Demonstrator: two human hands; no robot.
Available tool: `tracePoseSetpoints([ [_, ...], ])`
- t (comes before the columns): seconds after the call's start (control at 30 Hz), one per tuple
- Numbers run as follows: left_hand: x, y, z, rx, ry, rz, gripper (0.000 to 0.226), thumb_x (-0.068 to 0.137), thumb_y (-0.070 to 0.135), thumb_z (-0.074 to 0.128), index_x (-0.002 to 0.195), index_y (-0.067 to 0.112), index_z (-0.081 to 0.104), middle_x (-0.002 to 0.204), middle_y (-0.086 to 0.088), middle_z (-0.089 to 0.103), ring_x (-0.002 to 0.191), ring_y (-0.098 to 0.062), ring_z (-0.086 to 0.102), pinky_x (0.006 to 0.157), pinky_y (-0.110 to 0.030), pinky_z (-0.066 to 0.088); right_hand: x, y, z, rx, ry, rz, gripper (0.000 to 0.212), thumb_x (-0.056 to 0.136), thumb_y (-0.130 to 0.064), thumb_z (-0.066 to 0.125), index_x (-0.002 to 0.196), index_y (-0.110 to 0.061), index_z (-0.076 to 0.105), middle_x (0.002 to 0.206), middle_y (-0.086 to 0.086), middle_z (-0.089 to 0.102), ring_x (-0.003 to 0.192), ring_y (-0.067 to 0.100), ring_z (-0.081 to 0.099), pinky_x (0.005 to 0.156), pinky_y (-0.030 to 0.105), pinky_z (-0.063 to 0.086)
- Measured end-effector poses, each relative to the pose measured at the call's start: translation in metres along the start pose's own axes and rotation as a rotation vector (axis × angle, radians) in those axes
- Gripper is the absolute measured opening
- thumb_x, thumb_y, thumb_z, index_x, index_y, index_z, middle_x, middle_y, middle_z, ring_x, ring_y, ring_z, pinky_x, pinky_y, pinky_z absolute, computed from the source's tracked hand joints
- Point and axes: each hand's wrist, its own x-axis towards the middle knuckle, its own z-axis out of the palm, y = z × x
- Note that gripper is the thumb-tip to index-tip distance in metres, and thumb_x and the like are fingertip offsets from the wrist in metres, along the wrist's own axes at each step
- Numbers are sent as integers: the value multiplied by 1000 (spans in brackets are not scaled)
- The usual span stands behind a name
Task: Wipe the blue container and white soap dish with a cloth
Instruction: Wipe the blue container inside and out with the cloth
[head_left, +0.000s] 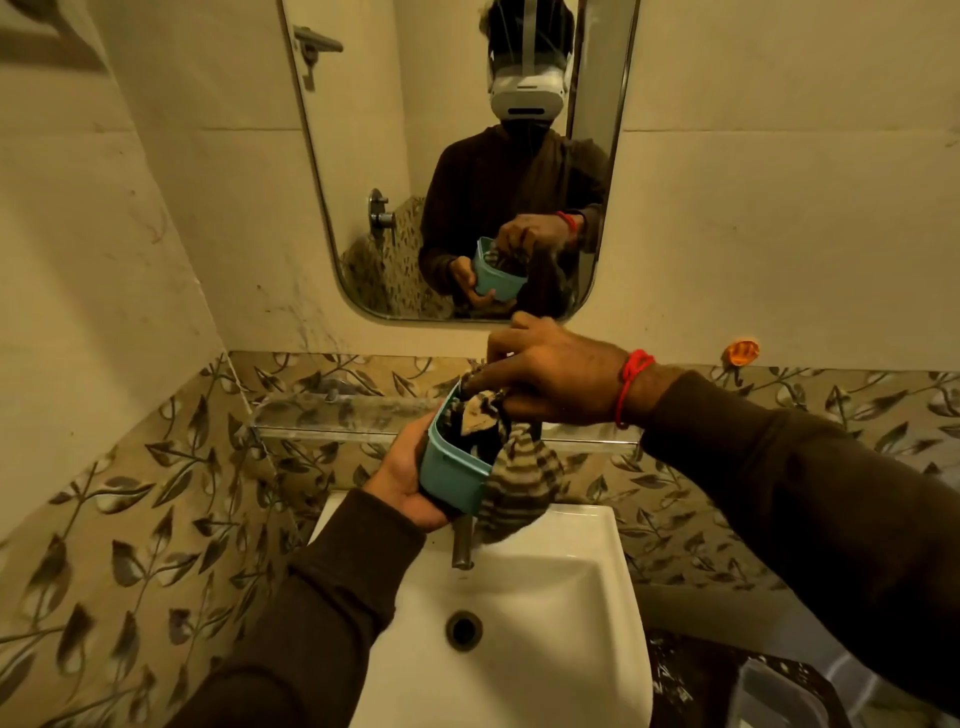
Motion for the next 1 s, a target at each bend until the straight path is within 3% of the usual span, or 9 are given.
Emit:
tracePoseSetpoints([
  [0.1,-1,-4,4,-39,10,-41,41,94,39,52,117,9,70,112,-17,69,99,-33,65,92,-44,50,2,10,-4,-318,61,-235,30,87,-34,63,115,-26,67,105,5,63,94,27,53,70,37,41],
  [0.17,-1,-6,5,-42,4,-52,43,95,41,51,122,10,65,114,-18,67,99,-34,63,92,-46,49,1,13,-1,-392,50,-260,28,86,-36,64,112,-25,68,106,5,64,94,28,57,72,39,44],
  [0.27,0,-2,3,21,25,-37,51,98,49,45,120,8,68,109,-21,72,91,-36,71,81,-46,58,-5,10,5,-326,-2,-164,27,86,-34,63,110,-23,69,105,4,65,92,27,57,71,39,46],
  [0.47,6,2,-7,90,65,22,70,97,63,40,139,9,59,137,-25,61,125,-39,58,110,-53,41,-15,-13,16,-133,-158,36,33,88,-36,49,118,-27,62,114,0,62,103,21,55,81,38,44],
  [0.6,9,0,-14,55,18,61,71,99,64,39,140,9,57,137,-25,61,124,-39,60,104,-51,47,-14,-37,12,199,-213,107,34,86,-24,51,115,-21,67,102,2,64,94,20,59,78,35,51],
  [0.67,9,4,-13,33,13,99,69,100,63,38,139,11,58,134,-24,63,117,-38,65,98,-50,52,-12,-36,8,298,-28,228,33,87,-19,52,115,-18,68,97,4,63,89,20,59,75,35,51],
  [0.77,10,5,-5,28,23,124,62,100,61,39,130,14,68,132,-22,66,115,-37,67,94,-50,55,-8,-29,5,209,152,322,37,89,-19,52,125,-17,62,107,10,65,99,26,58,83,41,50],
  [0.9,13,-2,4,12,47,143,60,98,62,45,132,17,65,122,-22,71,108,-38,71,79,-49,60,-6,-40,14,-143,-62,199,49,90,-45,50,136,-29,47,130,3,56,111,27,48,87,43,43],
  [1.0,13,-5,7,22,53,146,66,94,68,44,134,19,63,127,-23,69,112,-39,68,82,-52,60,-4,-48,18,-317,-147,244,51,88,-50,55,134,-32,47,133,0,52,116,29,44,90,46,36],
])
